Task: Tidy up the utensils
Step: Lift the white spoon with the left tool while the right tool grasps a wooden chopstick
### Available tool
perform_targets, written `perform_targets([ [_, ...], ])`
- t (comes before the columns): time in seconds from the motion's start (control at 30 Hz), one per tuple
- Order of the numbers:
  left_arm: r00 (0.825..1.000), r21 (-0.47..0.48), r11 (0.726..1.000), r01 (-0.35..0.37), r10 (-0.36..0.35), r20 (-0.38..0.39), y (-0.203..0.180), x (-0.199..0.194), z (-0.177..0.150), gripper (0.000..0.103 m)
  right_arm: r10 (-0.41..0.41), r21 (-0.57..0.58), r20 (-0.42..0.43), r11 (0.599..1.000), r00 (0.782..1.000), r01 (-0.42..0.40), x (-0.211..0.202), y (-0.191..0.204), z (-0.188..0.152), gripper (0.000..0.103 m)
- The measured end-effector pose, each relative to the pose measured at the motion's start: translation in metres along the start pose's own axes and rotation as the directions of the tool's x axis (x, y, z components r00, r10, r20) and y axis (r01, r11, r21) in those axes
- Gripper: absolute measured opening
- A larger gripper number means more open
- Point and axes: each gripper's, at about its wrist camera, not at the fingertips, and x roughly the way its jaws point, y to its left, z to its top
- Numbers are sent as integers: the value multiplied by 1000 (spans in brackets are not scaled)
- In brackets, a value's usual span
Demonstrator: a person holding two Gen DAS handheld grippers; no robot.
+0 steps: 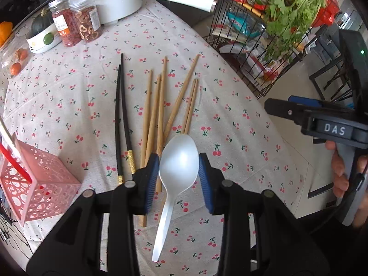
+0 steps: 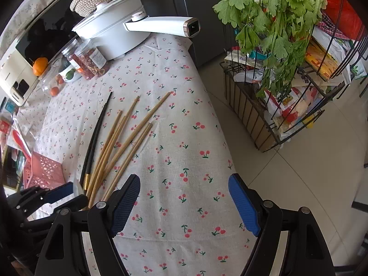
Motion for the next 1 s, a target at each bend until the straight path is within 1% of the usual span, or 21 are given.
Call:
perform_targets([
  [0.1, 996, -28, 999, 27, -24, 85, 16, -24, -8, 37, -15, -13, -11, 1000, 1000, 15, 7, 5, 2, 80],
  [0.23, 980, -49, 996, 71, -61, 187, 30, -52, -18, 37, -32, -22, -39, 999, 999, 31, 23, 15, 6, 80],
  [0.3, 968, -55, 994, 96, -81, 238, 39, -63, -23, 37, -46, -24, -61, 999, 997, 45, 34, 20, 9, 80],
  [0.37, 951, -58, 992, 115, -93, 296, 48, -72, -29, 37, -66, -25, -80, 998, 995, 64, 45, 25, 13, 80],
  [0.43, 934, -57, 992, 115, -89, 347, 55, -77, -34, 37, -73, -18, -101, 997, 992, 72, 57, 29, 16, 80],
  [0.5, 932, -67, 989, 128, -97, 349, 60, -81, -34, 37, -67, -2, -120, 998, 991, 67, 69, 33, 20, 80],
  [0.6, 919, -68, 985, 157, -121, 375, 66, -92, -35, 37, -41, 29, -139, 999, 989, 45, 87, 39, 27, 80],
  [0.73, 914, -80, 981, 179, -136, 381, 75, -96, -38, 37, -18, 64, -132, 998, 991, 26, 100, 51, 37, 79],
  [0.8, 914, -94, 978, 185, -135, 383, 80, -100, -43, 37, -10, 62, -134, 998, 991, 19, 106, 60, 41, 74],
  [0.93, 910, -112, 975, 192, -134, 393, 90, -104, -47, 37, -96, 0, -119, 995, 988, 97, 111, 82, 46, 63],
  [0.97, 909, -115, 975, 192, -133, 394, 92, -105, -47, 37, -93, 6, -127, 996, 988, 94, 111, 85, 47, 53],
  [1.0, 909, -116, 975, 191, -131, 395, 94, -105, -48, 37, -82, 21, -140, 996, 987, 86, 111, 87, 48, 46],
])
